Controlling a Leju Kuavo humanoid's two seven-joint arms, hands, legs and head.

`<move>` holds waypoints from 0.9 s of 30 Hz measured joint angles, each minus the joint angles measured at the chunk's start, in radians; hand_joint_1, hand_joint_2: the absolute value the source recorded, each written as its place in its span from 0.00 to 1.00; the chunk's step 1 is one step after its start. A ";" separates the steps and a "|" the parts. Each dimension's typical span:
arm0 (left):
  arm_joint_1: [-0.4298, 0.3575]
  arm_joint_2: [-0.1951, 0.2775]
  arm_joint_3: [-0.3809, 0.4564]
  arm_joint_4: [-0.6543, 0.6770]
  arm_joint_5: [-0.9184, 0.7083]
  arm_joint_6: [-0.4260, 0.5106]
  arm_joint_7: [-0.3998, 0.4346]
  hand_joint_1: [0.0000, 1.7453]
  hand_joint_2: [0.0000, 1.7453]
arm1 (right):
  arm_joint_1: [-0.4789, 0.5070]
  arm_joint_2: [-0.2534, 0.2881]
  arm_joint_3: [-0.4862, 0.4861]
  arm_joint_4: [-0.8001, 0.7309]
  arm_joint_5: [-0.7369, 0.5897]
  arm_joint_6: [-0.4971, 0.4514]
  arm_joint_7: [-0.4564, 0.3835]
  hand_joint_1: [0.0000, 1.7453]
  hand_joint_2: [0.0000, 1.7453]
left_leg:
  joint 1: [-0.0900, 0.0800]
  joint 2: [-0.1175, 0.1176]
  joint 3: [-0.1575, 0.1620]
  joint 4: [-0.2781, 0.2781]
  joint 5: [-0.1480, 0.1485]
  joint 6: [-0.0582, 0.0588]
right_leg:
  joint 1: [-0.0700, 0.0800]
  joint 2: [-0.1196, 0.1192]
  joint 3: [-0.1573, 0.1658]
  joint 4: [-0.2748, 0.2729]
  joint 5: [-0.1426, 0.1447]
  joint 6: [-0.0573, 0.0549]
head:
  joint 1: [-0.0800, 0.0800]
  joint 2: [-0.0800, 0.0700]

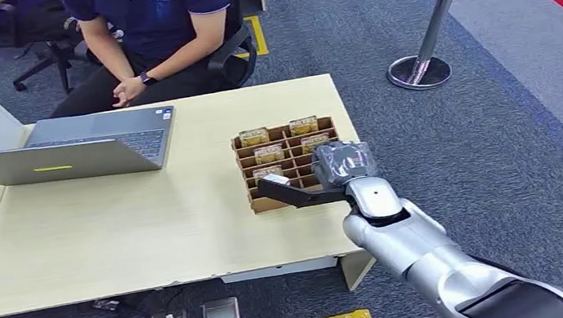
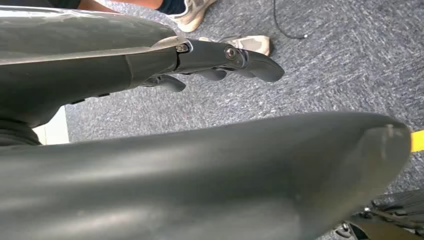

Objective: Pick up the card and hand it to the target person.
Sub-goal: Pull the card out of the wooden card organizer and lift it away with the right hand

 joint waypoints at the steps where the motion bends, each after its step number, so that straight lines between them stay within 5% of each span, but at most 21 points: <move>1: 0.000 0.000 0.000 0.000 0.001 -0.001 0.000 0.00 0.00 | 0.000 0.001 0.000 0.000 0.001 0.001 0.000 0.92 1.00 | 0.000 0.000 0.000 0.000 0.000 0.000 | 0.000 0.000 0.000 0.000 0.000 0.000 | 0.000 0.000; 16: 0.004 0.000 0.000 0.001 0.008 -0.006 0.000 0.00 0.00 | -0.007 0.006 0.000 -0.022 0.034 0.010 0.014 1.00 1.00 | 0.000 0.000 0.000 0.000 0.000 0.000 | 0.000 0.000 0.000 0.000 0.000 0.000 | 0.000 0.000; 27: 0.007 0.000 0.000 0.001 0.008 0.002 -0.001 0.00 0.00 | 0.060 -0.013 0.003 -0.260 0.094 0.030 -0.027 1.00 1.00 | 0.000 0.000 0.000 0.000 0.000 0.000 | 0.000 0.000 0.000 0.000 0.000 0.000 | 0.000 0.000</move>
